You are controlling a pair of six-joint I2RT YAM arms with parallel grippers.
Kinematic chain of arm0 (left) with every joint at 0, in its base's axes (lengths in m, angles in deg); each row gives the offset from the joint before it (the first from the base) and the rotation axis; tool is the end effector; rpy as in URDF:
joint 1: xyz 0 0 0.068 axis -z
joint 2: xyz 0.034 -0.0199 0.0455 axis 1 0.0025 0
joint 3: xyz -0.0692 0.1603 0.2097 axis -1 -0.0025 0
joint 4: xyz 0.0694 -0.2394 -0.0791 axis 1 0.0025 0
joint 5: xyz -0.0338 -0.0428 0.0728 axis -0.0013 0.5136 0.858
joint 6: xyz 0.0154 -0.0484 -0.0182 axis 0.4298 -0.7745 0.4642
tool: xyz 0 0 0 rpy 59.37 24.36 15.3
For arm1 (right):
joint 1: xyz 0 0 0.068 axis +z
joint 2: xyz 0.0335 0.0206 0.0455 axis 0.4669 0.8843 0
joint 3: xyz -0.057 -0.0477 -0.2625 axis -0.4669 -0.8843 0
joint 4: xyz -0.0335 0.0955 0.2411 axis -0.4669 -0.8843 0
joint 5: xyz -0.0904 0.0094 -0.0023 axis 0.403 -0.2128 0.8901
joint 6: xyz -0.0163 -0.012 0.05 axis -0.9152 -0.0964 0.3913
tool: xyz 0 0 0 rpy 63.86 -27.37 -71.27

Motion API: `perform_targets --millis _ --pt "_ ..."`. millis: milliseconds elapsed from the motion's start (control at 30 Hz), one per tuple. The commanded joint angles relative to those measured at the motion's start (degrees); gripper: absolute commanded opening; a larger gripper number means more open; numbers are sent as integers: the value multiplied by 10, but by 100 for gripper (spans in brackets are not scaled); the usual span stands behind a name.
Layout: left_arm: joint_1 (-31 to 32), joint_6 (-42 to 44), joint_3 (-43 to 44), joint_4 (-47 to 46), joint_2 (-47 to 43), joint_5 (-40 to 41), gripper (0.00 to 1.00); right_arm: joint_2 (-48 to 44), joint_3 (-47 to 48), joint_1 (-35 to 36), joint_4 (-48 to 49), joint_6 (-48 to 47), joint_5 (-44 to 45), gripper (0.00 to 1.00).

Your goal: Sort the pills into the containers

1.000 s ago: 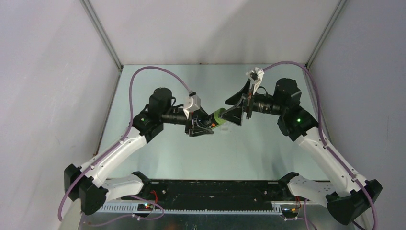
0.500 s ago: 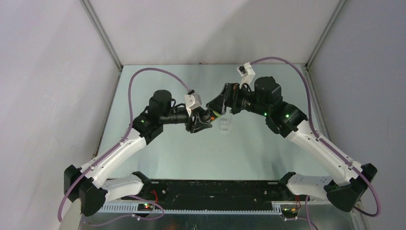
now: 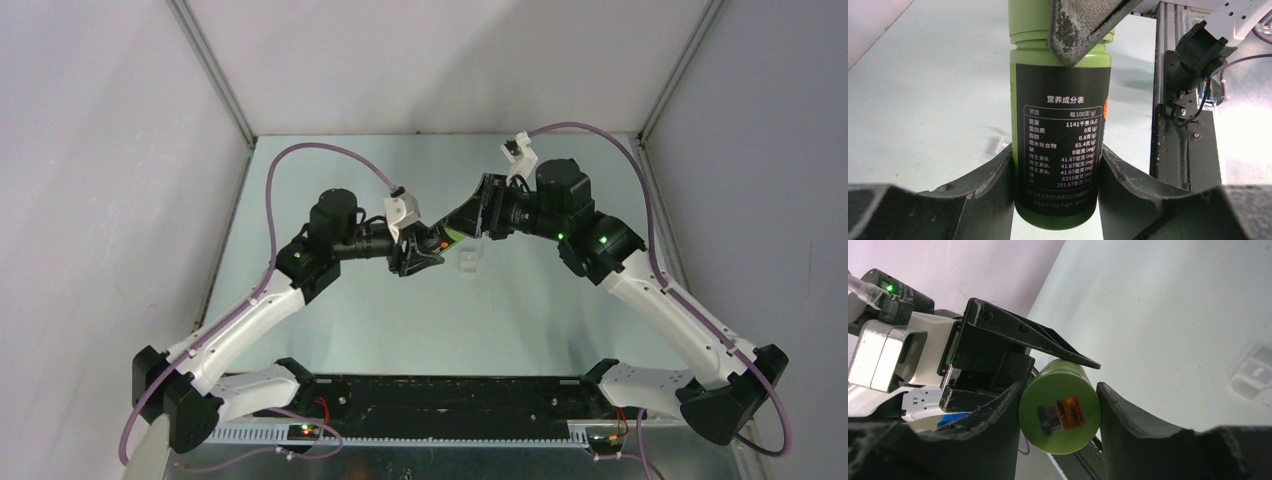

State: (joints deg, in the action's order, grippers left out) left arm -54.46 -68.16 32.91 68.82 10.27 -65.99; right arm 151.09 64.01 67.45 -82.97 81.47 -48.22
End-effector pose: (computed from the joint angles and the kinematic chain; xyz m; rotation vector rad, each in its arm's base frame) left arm 0.1892 -0.1629 0.3411 1.1516 1.4888 -0.9748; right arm 0.1919 0.1727 0.4114 -0.2893 2.0153 1.1606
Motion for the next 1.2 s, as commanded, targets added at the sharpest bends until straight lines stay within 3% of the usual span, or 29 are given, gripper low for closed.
perform_targets --millis 0,100,200,433,600,733,900,1000,1167 --pt "2 -12 3 -32 -8 -14 0 -34 -17 -20 68 -49 -105 33" --pt "1 -6 9 -16 -3 -51 0 -54 -39 -38 97 -136 -216 29" --pt "2 -1 14 0 -1 -91 0 -85 -46 -49 84 -238 -249 28" --pt "2 -5 23 12 1 -187 0 -116 -46 -93 72 -309 -283 25" --pt "3 -11 27 12 8 -221 0 -118 -45 -94 90 -305 -277 24" --pt "3 4 17 6 0 -165 0 -107 -44 -100 85 -253 -195 28" --pt "4 43 -3 13 -4 -61 0 -80 -45 -120 29 -178 11 30" --pt "5 68 -20 21 -7 -8 0 -53 -54 -150 -23 -132 91 31" --pt "7 96 -44 15 -10 61 0 -18 -131 -182 -58 -48 236 30"
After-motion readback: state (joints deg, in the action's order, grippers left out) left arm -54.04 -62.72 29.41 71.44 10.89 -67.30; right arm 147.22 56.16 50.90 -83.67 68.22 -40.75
